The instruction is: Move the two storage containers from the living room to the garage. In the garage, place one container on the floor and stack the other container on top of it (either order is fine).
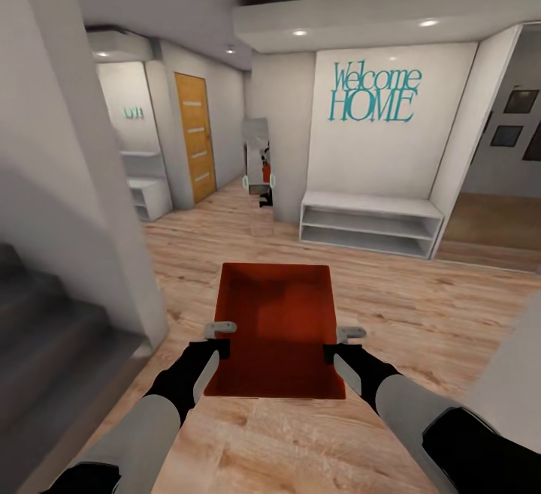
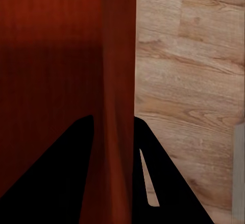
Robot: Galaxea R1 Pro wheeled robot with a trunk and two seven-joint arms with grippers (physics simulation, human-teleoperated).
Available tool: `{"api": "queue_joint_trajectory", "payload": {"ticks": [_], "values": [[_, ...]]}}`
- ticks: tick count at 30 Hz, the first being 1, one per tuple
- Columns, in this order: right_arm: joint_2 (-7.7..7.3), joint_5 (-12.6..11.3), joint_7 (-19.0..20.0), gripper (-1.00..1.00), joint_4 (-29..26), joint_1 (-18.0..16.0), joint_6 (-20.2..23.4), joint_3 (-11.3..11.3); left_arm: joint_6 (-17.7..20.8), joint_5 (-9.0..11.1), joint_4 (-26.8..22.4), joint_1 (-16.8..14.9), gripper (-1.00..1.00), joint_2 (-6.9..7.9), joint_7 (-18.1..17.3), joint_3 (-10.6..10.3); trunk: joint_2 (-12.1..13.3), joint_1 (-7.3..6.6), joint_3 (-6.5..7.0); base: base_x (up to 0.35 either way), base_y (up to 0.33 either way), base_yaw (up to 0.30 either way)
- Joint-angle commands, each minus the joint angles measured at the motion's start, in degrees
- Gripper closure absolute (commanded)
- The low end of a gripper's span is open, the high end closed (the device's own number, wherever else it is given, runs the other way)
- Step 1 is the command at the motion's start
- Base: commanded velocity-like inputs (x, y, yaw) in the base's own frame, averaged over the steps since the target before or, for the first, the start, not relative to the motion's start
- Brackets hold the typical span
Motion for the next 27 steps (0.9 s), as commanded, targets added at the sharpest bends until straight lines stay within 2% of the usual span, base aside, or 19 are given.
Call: {"api": "queue_joint_trajectory", "payload": {"ticks": [1,27], "values": [[-0.45,0.83,-0.19,1.00,-0.31,-0.13,0.31,-0.42,2.75,1.75,1.23,-0.01,1.00,0.08,0.52,-0.76,-0.13,0.07,-0.12,0.324,0.000,0.000],[-0.50,0.83,-0.19,1.00,-0.31,-0.15,0.31,-0.42,2.75,1.77,1.25,0.01,1.00,0.08,0.52,-0.82,-0.13,0.07,-0.12,0.324,0.000,0.000]]}}
